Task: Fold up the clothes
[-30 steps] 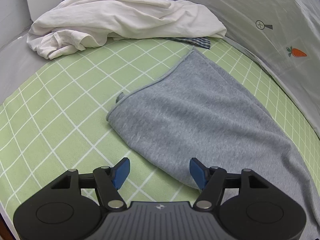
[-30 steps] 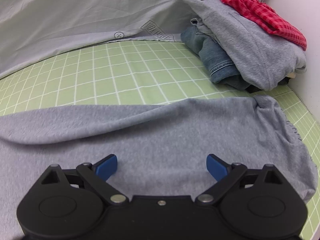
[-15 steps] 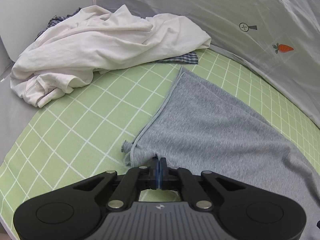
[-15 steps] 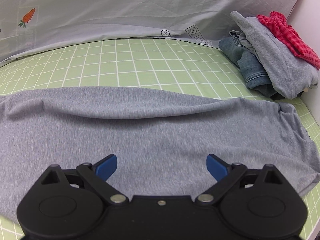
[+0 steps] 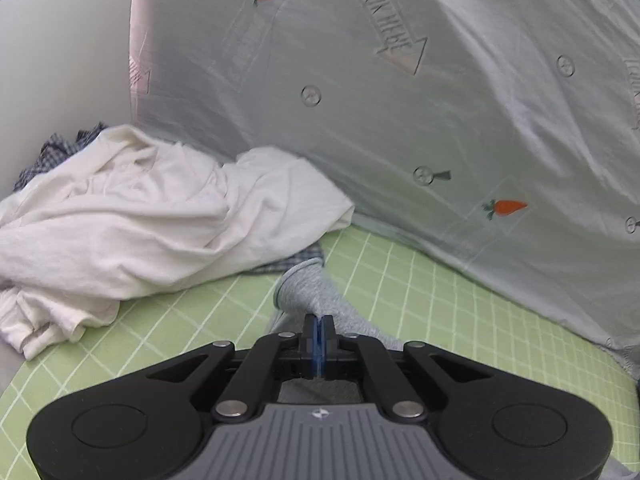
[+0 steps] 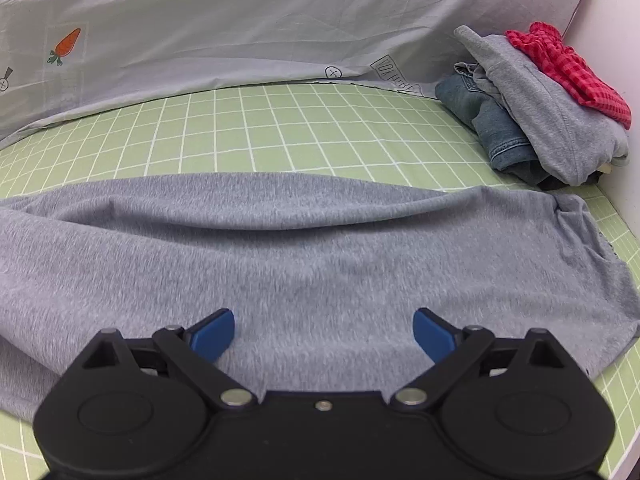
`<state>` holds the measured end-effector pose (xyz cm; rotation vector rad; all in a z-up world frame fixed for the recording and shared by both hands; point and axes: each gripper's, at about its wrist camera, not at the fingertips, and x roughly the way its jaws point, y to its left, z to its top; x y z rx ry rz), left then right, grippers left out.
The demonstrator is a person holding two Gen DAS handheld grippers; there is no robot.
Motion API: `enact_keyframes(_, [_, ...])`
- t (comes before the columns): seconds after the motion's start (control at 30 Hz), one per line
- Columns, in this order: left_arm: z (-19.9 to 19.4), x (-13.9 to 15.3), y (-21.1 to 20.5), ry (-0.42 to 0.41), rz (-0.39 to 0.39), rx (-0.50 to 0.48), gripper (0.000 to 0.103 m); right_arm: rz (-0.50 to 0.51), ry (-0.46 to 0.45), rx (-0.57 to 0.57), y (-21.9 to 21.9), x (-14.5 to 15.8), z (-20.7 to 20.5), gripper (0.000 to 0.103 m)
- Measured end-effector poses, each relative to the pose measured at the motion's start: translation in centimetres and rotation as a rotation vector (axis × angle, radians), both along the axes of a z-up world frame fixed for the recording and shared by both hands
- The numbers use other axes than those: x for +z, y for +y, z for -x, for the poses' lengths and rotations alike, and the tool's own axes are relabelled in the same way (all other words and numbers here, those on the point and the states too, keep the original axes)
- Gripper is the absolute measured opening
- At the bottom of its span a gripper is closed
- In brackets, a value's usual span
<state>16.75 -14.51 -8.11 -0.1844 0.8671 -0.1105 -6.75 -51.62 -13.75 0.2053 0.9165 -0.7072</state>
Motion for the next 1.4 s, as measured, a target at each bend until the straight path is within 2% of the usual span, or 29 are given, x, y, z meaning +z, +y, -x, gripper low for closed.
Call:
enact_keyframes(0.03, [0.3, -1.4, 0.6, 0.053, -0.018, 0.022, 0.004, -0.004, 0.004, 0.01, 0.4, -0.1, 0.0, 0.097])
enact_keyframes(0.07, [0.8, -2.4, 1.1, 0.098, -0.032, 0.049, 0.011, -0.007, 0.006, 0.025, 0.9, -0.2, 0.1, 0.097])
enact_keyframes(0.1, [1.4, -3.3, 1.8, 0.135, -0.033, 0.072, 0.024, -0.008, 0.009, 0.038, 1.3, -0.2, 0.1, 0.097])
enact_keyframes(0.17, [2.8, -4.5, 3.1, 0.185, -0.003, 0.109, 0.035, -0.012, 0.01, 0.062, 2.3, -0.2, 0.2, 0.097])
enact_keyframes(0.27, [4.7, -6.0, 4.3, 0.254, 0.009, 0.134, 0.043, -0.047, -0.01, 0.099, 3.7, -0.2, 0.4, 0.097])
enact_keyframes(0.33, [5.7, -6.8, 4.6, 0.269, 0.003, 0.148, 0.048, -0.084, -0.028, 0.144, 4.7, -0.2, 0.4, 0.098])
enact_keyframes(0.4, [6.0, -7.0, 4.9, 0.262, 0.04, 0.168, 0.051, -0.097, -0.03, 0.212, 6.2, -0.3, 0.0, 0.098])
enact_keyframes(0.47, [5.7, -7.0, 4.9, 0.246, 0.095, 0.17, 0.066, -0.082, -0.018, 0.276, 7.9, -0.6, -0.7, 0.098])
enact_keyframes(0.5, [5.5, -7.0, 4.9, 0.239, 0.116, 0.169, 0.069, -0.067, -0.007, 0.294, 8.5, -0.7, -0.9, 0.098])
enact_keyframes(0.63, [4.5, -7.2, 3.9, 0.234, 0.083, 0.168, 0.067, -0.021, 0.055, 0.27, 9.2, -1.7, -1.6, 0.098])
enact_keyframes(0.67, [4.4, -7.2, 3.7, 0.228, 0.07, 0.167, 0.061, -0.021, 0.061, 0.252, 9.0, -1.9, -1.6, 0.099])
enact_keyframes(0.7, [4.5, -7.2, 3.6, 0.225, 0.053, 0.167, 0.031, -0.027, 0.06, 0.237, 8.8, -1.9, -1.4, 0.1])
enact_keyframes(0.73, [4.5, -7.2, 3.7, 0.227, 0.046, 0.166, 0.01, -0.033, 0.061, 0.225, 8.6, -1.9, -1.1, 0.101])
enact_keyframes(0.77, [4.6, -7.4, 3.8, 0.231, 0.049, 0.165, 0.002, -0.036, 0.066, 0.218, 8.5, -1.8, -0.9, 0.101])
enact_keyframes(0.83, [4.9, -7.4, 4.1, 0.227, 0.046, 0.162, 0.002, -0.044, 0.086, 0.209, 8.5, -1.8, -0.5, 0.101])
enact_keyframes(0.97, [5.7, -7.2, 5.0, 0.212, -0.011, 0.162, 0.002, -0.105, 0.105, 0.176, 8.1, -1.8, 0.4, 0.101])
enact_keyframes(1.13, [7.5, -7.2, 7.7, 0.224, -0.013, 0.223, 0.002, -0.092, 0.137, 0.195, 8.4, -1.2, 1.1, 0.1])
enact_keyframes(1.27, [9.0, -7.3, 10.7, 0.235, -0.031, 0.292, 0.002, -0.077, 0.076, 0.218, 8.6, 0.2, 1.8, 0.1])
enact_keyframes(1.4, [10.1, -6.6, 12.9, 0.237, -0.004, 0.325, 0.007, -0.044, 0.039, 0.245, 8.8, 1.0, 1.4, 0.101])
